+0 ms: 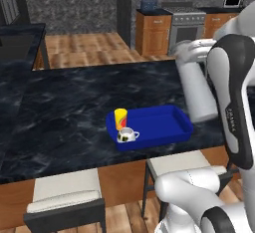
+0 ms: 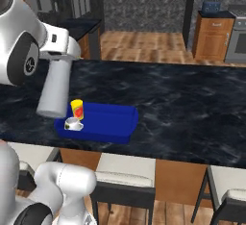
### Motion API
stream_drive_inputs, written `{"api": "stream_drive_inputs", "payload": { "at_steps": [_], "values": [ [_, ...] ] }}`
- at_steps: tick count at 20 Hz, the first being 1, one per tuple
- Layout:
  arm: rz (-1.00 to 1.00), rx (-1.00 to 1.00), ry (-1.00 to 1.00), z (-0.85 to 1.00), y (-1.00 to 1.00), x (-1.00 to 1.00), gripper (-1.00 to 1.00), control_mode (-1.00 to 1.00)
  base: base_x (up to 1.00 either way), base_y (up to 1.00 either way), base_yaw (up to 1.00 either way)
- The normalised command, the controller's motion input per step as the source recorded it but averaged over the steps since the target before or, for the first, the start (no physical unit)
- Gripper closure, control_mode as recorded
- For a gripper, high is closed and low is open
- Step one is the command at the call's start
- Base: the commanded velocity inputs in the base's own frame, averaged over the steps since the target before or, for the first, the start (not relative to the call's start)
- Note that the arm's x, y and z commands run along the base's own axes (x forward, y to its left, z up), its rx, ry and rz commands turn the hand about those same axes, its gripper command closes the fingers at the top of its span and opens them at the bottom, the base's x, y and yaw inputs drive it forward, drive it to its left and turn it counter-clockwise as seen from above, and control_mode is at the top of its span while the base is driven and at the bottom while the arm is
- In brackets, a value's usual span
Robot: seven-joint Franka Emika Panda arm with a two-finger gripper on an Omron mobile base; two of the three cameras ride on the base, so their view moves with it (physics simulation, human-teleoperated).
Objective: There is a tray on the dining counter. Grab the cup, mug, and pitcher and place them on the tray. The pitcher may be placed next to the tray if it cannot fit the tray.
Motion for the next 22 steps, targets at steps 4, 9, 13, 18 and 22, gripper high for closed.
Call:
{"api": "stream_drive_inputs", "payload": {
  "at_steps": [4,9,13,18,22],
  "values": [
    [0.35,0.06,0.0,-0.31,-0.08,0.39,1.0,-1.0,0.0,0.0,0.0],
    [0.35,0.07,0.0,-0.25,-0.09,0.39,1.0,-1.0,0.0,0.0,0.0],
    [0.34,0.09,0.0,-0.13,-0.12,0.41,1.0,-1.0,0.0,0.0,0.0],
    [0.34,0.11,0.0,-0.09,-0.18,0.25,1.0,-1.0,0.0,0.0,0.0],
    [0.31,0.15,0.0,-0.04,-0.24,0.17,1.0,-1.0,0.0,0.0,0.0]
  ]
}}
